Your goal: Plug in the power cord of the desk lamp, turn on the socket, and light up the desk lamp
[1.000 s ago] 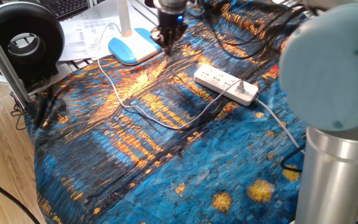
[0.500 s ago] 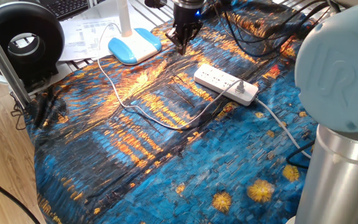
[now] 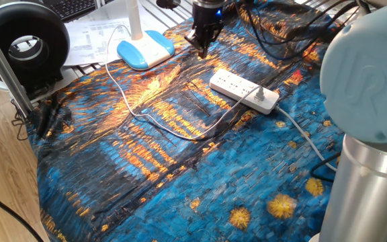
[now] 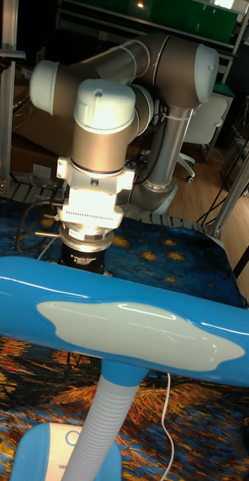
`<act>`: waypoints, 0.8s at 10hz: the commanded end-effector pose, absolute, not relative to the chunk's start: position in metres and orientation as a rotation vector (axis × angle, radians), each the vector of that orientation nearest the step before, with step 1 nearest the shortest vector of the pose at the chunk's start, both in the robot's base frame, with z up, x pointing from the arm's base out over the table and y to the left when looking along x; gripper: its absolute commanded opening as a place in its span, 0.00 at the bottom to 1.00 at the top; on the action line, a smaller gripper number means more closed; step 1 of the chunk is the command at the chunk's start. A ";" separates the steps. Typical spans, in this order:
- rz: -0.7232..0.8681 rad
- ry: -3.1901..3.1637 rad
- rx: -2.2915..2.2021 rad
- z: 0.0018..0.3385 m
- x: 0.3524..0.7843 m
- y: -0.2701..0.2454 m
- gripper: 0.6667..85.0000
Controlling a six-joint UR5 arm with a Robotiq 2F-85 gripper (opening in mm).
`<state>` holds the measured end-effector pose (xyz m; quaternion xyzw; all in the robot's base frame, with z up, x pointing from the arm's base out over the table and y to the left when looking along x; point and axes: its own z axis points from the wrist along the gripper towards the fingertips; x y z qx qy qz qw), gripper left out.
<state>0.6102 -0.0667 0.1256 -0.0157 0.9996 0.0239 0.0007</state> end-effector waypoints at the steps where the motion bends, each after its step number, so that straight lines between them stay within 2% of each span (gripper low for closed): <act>1: 0.087 3.157 -0.033 0.140 0.577 -0.066 0.01; 6: -0.008 3.127 -0.030 0.143 0.559 -0.063 0.01; 8: 0.005 3.053 -0.028 0.142 0.579 -0.055 0.01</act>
